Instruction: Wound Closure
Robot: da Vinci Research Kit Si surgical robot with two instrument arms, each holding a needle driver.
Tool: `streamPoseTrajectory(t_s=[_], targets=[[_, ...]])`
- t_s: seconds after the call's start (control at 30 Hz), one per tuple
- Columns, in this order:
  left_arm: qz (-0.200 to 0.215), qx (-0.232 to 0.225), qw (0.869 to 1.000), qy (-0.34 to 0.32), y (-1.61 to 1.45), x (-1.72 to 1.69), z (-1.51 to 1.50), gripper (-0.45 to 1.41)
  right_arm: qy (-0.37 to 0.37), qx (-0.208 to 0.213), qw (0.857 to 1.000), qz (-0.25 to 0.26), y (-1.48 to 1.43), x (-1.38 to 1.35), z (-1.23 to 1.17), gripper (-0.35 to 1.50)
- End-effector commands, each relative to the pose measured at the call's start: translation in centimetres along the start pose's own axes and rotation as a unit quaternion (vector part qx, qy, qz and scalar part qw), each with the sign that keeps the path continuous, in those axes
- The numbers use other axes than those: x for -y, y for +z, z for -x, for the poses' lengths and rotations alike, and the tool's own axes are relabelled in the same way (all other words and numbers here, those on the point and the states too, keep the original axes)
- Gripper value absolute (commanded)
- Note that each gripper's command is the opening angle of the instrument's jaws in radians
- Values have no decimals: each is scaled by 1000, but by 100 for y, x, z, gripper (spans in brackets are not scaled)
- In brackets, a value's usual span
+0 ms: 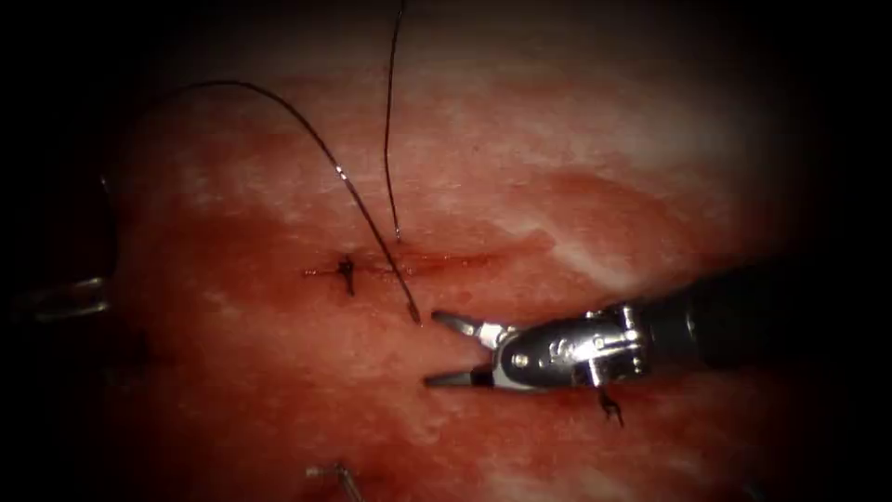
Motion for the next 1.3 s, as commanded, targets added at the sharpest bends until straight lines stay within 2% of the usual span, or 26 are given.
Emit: streamPoseTrajectory(t_s=[0.03, 0.13, 0.2, 0.23, 0.3, 0.37, 0.53, 0.67, 0.77, 0.93, 1.17, 1.27, 1.3], targets=[[-2, 3, 1000, -2, 6, -9, 5, -45, 3, -4, 1000, 7, 15, 1, 4, 89], [-2, 2, 1000, -1, 8, -13, 5, -45, 5, -5, 1000, 15, 26, -5, 5, 84], [-2, 1, 1000, 0, 9, -13, 5, -45, 3, -4, 1000, 17, 31, -8, 7, 59], [-1, 1, 1000, 0, 8, -13, 6, -45, 6, -5, 1000, 19, 33, -10, 10, 36], [-1, 1, 1000, 0, 8, -12, 6, -45, 7, -1, 1000, 17, 34, -10, 14, -35], [-1, 1, 1000, 0, 6, -12, 7, -45, 4, 17, 1000, 5, 30, -10, 19, -35], [-1, 2, 1000, -3, 11, -5, 17, -45, 7, 19, 1000, -1, 14, 2, 13, -35], [-2, 1, 1000, -10, 18, -1, 32, -45, 8, 17, 1000, -7, 0, 27, -13, -35], [-3, 0, 1000, -13, 22, 1, 48, -45, 9, 5, 1000, -21, -10, 52, -45, -35], [-4, 1, 1000, -22, 17, 6, 64, -45, 3, -4, 999, -34, -20, 87, -84, -35], [-10, 6, 1000, -21, 14, 9, 68, -45, -3, -21, 998, -63, -33, 124, -130, -35], [-11, 7, 1000, -21, 15, 9, 68, -45, -1, -21, 998, -63, -35, 128, -145, -35], [-11, 7, 1000, -21, 15, 9, 68, -45, -4, -20, 998, -52, -35, 125, -148, 2]])
